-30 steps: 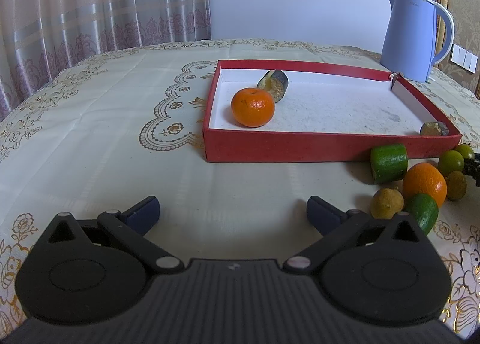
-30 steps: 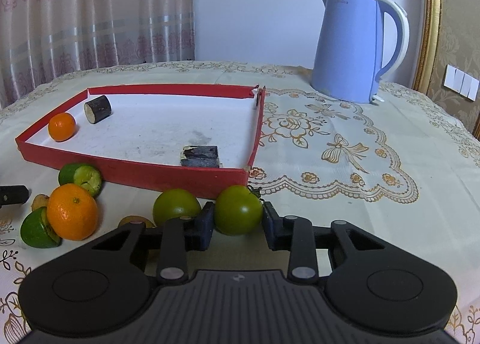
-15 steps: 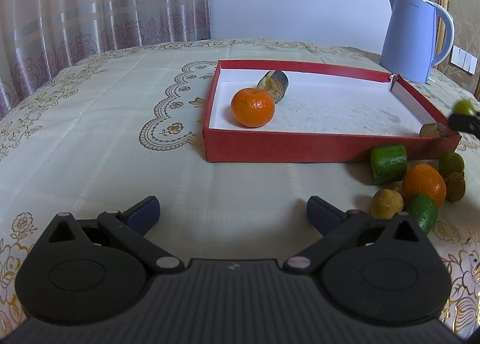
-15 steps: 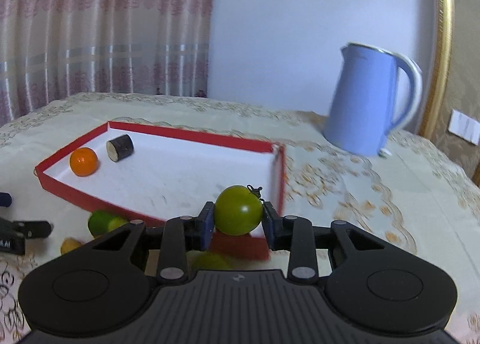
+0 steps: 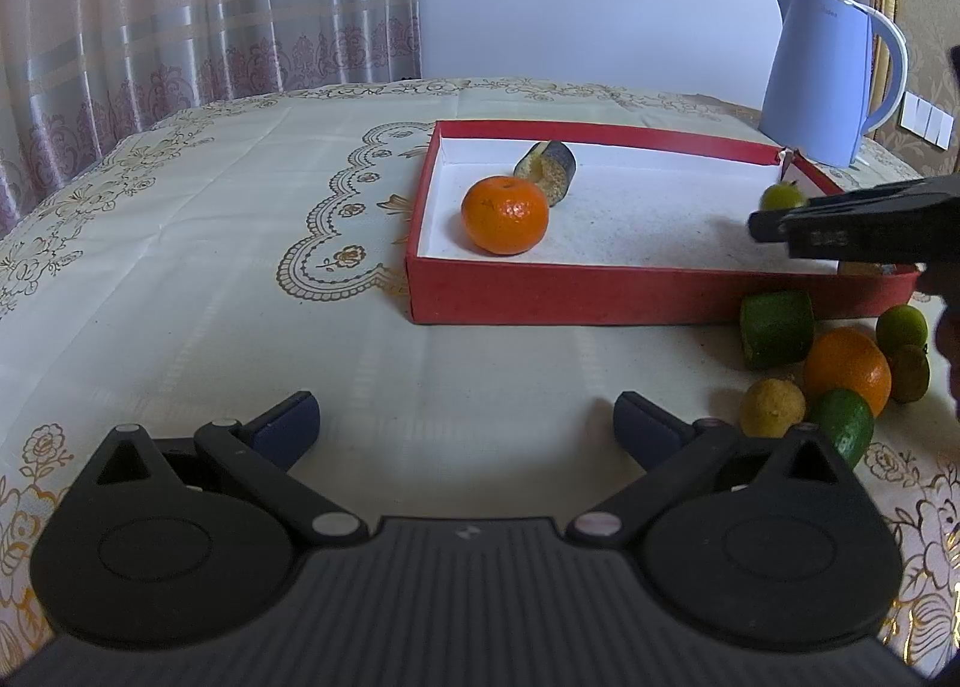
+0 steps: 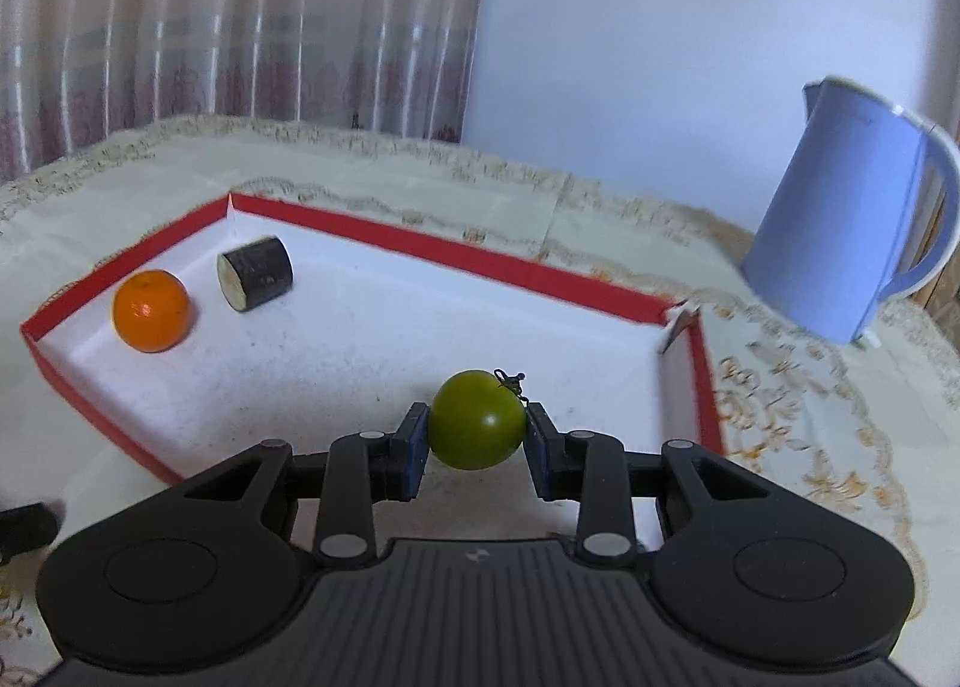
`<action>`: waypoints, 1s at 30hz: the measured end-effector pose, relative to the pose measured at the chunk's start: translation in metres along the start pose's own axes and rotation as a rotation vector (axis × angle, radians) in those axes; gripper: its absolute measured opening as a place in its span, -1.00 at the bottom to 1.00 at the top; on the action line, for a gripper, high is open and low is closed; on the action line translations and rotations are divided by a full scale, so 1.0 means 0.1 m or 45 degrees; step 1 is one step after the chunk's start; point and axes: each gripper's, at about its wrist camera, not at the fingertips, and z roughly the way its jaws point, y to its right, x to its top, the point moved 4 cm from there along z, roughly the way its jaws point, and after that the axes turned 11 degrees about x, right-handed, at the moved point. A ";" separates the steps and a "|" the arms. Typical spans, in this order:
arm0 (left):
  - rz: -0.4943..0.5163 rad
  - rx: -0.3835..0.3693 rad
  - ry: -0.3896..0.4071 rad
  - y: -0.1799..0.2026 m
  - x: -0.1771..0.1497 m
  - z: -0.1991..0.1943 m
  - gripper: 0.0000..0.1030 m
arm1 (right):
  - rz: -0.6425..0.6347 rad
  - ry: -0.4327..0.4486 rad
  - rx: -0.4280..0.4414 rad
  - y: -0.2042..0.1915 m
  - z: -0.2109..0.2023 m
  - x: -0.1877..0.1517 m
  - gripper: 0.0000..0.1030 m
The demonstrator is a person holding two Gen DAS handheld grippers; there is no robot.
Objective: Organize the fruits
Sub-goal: 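Carry the green tomato into the red tray and open the right gripper, then move the left gripper toward the green avocado half beside the tray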
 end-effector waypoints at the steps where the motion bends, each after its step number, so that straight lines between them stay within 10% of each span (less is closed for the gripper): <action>1: 0.000 0.000 0.000 0.01 0.00 0.00 1.00 | 0.004 -0.016 -0.003 0.00 0.04 0.00 -0.37; 8: 0.000 -0.007 -0.001 0.04 0.00 0.02 1.00 | 0.046 -0.046 -0.001 0.04 0.06 -0.02 -0.30; 13: 0.000 -0.007 -0.001 0.03 0.00 0.02 1.00 | 0.049 0.054 -0.023 0.06 -0.33 -0.06 0.32; 21: 0.000 -0.007 -0.001 0.03 0.01 0.02 1.00 | 0.239 0.197 -0.119 0.39 -1.09 -0.55 0.33; 30: 0.000 -0.007 -0.001 0.03 0.00 0.02 1.00 | 0.416 0.055 -0.230 0.75 -1.01 -0.94 0.33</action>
